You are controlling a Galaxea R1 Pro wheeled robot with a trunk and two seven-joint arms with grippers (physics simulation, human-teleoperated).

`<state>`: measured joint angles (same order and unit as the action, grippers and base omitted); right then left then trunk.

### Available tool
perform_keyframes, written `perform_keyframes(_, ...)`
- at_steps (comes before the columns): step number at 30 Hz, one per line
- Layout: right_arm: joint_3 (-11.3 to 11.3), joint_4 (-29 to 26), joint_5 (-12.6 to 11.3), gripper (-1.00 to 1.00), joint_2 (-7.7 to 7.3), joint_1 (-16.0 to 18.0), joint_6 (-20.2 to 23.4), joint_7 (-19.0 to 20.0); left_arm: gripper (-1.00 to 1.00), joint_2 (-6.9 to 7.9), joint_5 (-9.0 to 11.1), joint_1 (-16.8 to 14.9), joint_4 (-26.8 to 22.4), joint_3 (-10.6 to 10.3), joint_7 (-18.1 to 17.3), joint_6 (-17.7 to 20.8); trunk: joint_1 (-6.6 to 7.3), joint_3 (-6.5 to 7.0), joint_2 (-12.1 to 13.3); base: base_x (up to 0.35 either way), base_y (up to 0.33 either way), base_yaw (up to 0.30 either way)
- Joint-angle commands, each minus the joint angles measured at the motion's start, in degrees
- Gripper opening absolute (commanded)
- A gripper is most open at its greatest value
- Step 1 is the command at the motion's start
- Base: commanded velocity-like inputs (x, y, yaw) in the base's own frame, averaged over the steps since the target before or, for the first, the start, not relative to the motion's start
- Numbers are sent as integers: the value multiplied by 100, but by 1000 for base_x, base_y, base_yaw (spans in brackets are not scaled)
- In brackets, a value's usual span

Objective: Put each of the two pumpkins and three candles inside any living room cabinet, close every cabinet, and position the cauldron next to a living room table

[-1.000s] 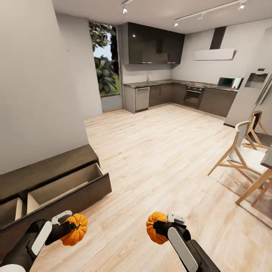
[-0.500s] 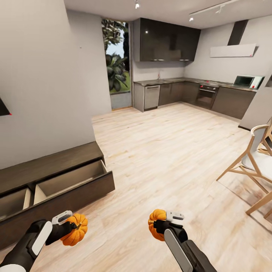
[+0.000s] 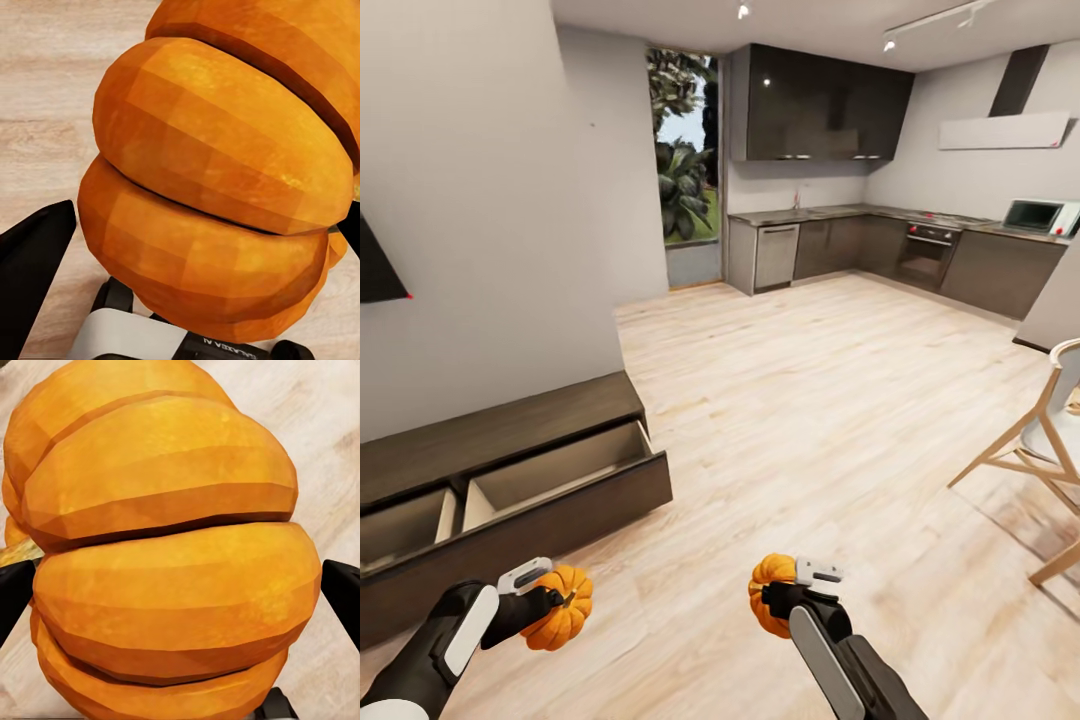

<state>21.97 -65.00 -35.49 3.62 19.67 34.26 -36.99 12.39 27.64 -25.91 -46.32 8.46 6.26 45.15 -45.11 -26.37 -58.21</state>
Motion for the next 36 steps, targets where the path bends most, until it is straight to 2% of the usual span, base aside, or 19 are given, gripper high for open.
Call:
perform_keyframes(1,0,4,7,-100,6,1,1,0,-100,0,-5,-1,0,-1,7,1,0,-2,0,0,-1,268)
perform_keyframes(14,0,18,7,-100,96,1,26,-10,-100,1,-5,2,0,4,-14,-25,22,-17,40,0,0,276)
perform_keyframes(18,0,20,35,-100,453,2,45,-164,-100,-20,-5,1,0,1,11,-8,110,40,200,0,0,277)
perform_keyframes(21,0,16,76,-100,623,3,182,-379,-100,-50,-5,-1,0,-2,29,3,176,83,321,0,0,276)
perform_keyframes(25,0,-8,86,-100,638,52,464,-683,-100,-60,-5,1,0,-3,33,21,264,135,481,0,0,266)
perform_keyframes(36,-5,5,87,-100,638,89,460,-656,-100,-53,-9,1,-119,-7,33,245,505,273,922,0,0,168)
